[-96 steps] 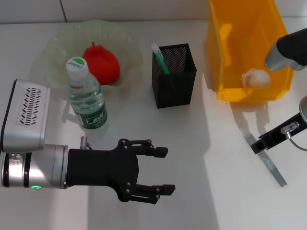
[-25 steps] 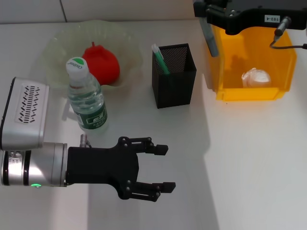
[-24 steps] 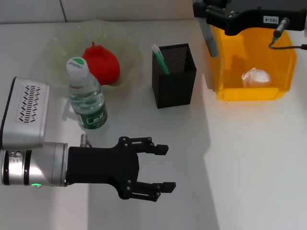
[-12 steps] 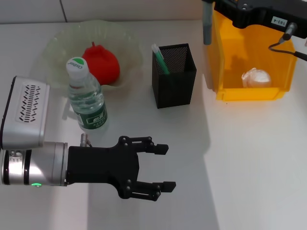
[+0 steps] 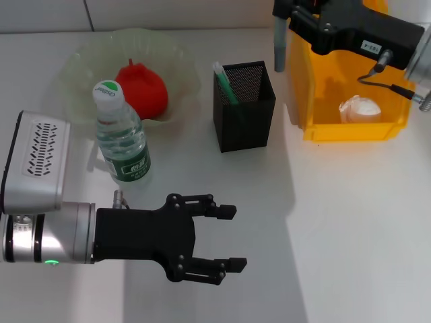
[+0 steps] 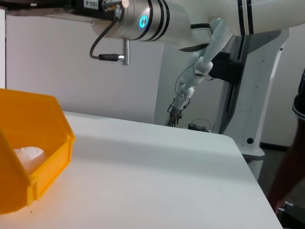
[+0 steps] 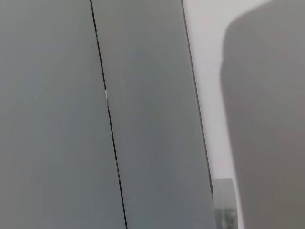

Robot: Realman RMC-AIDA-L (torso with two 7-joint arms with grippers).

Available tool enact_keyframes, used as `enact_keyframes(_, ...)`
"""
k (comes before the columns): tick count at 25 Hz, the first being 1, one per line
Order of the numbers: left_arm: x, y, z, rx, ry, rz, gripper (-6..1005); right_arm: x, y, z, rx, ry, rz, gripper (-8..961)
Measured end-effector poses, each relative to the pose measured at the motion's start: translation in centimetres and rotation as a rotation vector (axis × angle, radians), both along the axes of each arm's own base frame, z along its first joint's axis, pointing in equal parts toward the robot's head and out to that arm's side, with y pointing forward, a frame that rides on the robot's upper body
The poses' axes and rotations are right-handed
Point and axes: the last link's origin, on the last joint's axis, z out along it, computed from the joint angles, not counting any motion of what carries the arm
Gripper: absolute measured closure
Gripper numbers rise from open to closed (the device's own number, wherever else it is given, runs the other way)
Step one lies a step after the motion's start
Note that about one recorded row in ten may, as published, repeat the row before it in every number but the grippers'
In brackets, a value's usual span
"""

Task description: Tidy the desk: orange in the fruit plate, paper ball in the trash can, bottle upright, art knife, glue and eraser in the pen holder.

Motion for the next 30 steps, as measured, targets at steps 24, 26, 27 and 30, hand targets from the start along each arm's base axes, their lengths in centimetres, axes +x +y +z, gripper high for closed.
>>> enact_keyframes(24, -0.2, -0.3, -0.3, -0.009, -0.005, 0.000, 201, 0.1, 1.8, -4.7, 0.017, -0.138, 0.017, 720)
enact_keyframes(26, -0.2, -0.3, -0.4, -0.009, -0.005, 0.000, 201, 0.1, 1.8, -4.8, 0.014, -0.138, 0.021, 710)
enact_keyframes(27, -0.2, -0.3, -0.4, -0.009, -0.005, 0.000, 201, 0.1, 1.8, -4.8, 0.014, -0.138, 0.021, 705)
enact_keyframes(30, -0.3, -0.3, -0.3, -0.007, -0.005, 0.002, 201, 0.2, 1.6, -4.8, 0.009, -0.138, 0.024, 691)
